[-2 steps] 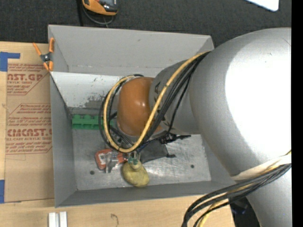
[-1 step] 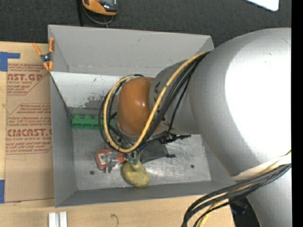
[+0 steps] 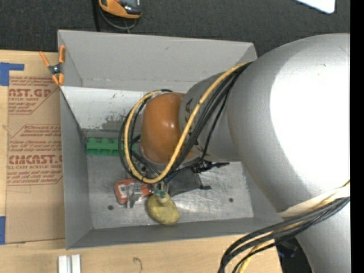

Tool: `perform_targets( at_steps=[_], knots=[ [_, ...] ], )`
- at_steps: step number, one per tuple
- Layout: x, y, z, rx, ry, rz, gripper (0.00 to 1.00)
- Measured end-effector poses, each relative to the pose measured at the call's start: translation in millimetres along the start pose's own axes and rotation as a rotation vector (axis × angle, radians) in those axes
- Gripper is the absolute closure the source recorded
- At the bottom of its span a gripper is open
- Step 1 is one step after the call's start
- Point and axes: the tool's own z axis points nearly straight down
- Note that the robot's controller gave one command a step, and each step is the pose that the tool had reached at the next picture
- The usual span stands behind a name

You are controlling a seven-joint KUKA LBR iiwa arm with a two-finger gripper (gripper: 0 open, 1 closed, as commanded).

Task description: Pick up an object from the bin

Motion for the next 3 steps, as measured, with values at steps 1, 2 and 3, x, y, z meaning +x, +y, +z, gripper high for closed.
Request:
perform_targets(
  at_steps=[1, 2, 3],
  knots=[
    [0.0, 0.0, 0.0, 0.0, 0.0, 0.0, 1.0],
    [0.0, 0.0, 0.0, 0.0, 0.0, 0.0, 1.0],
    [0.0, 0.0, 0.0, 0.0, 0.0, 0.0, 1.0]
  ],
)
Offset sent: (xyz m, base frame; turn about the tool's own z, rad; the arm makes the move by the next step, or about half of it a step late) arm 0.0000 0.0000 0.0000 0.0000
